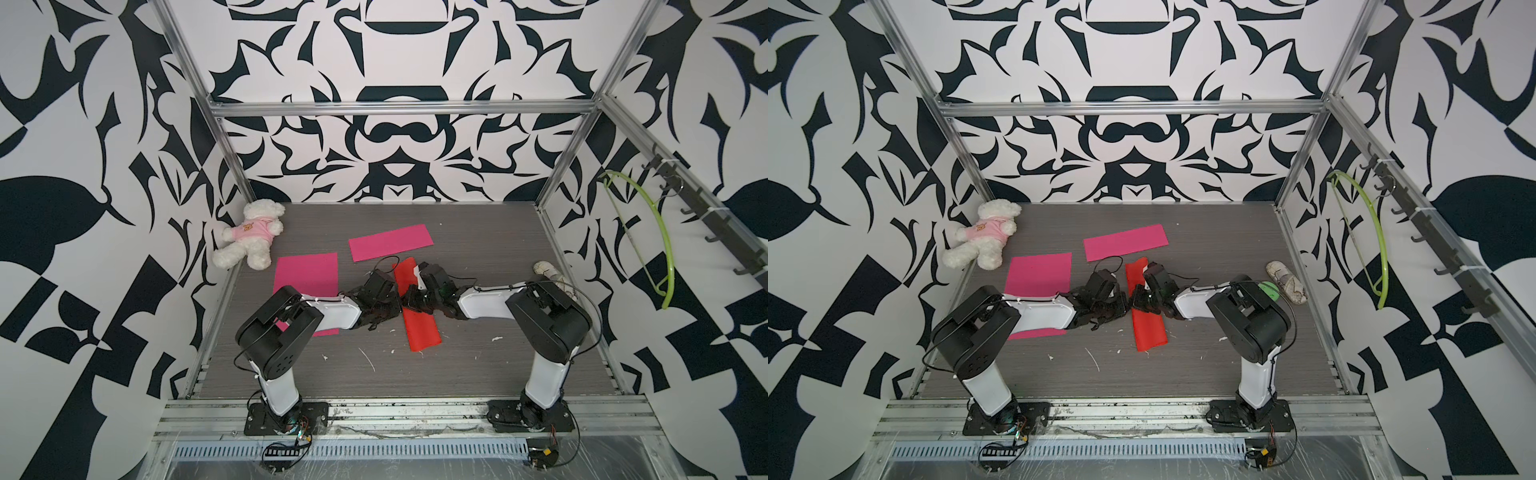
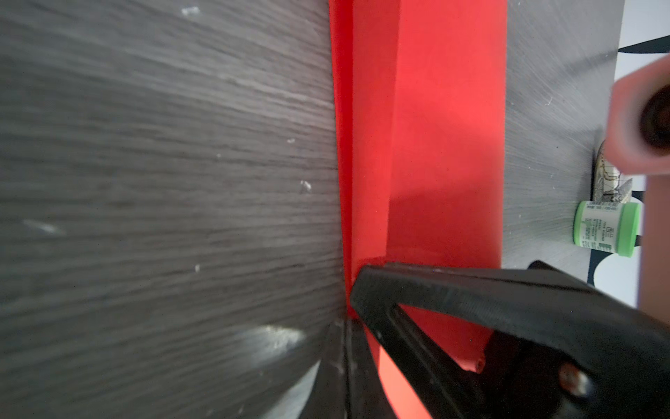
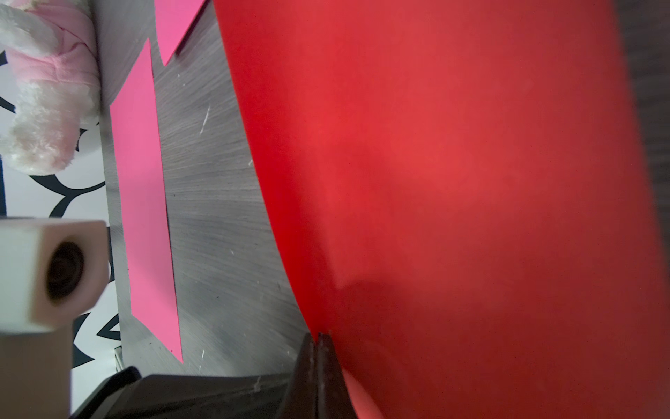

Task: Fold the rectangular paper in half along the long edge
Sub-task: Fold the paper at the center of the board.

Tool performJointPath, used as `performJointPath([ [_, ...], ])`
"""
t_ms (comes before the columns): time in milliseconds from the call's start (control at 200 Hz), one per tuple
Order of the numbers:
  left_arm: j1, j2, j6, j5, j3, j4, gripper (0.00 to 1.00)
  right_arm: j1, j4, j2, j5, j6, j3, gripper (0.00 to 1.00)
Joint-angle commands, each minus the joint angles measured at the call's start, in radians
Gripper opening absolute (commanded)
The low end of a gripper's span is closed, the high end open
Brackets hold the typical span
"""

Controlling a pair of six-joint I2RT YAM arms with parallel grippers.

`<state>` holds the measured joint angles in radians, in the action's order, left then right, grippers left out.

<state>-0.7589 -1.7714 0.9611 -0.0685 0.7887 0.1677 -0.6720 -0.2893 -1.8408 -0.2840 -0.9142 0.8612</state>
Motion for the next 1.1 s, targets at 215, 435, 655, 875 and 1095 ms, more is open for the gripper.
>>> performJointPath([
  [215,0.001,-0.126,-0.014,0.044,-0.075,-0.321,0.04,-0.003,0.018,0.064,0.022,0.033,0.025,0.0],
  [435,0.001,-0.124,-0.015,0.044,-0.075,-0.32,0.04,0.009,0.072,0.084,0.048,0.074,0.039,0.0],
  [655,0.001,-0.126,-0.017,0.043,-0.071,-0.322,0.04,0.019,0.091,0.069,0.058,0.099,0.043,0.0],
  [875,0.001,-0.126,-0.018,0.044,-0.07,-0.326,0.04,0.032,0.118,0.061,0.062,0.13,0.053,0.0],
  [1095,0.001,-0.121,-0.018,0.041,-0.069,-0.327,0.03,0.037,0.118,0.039,0.048,0.135,0.059,0.0],
])
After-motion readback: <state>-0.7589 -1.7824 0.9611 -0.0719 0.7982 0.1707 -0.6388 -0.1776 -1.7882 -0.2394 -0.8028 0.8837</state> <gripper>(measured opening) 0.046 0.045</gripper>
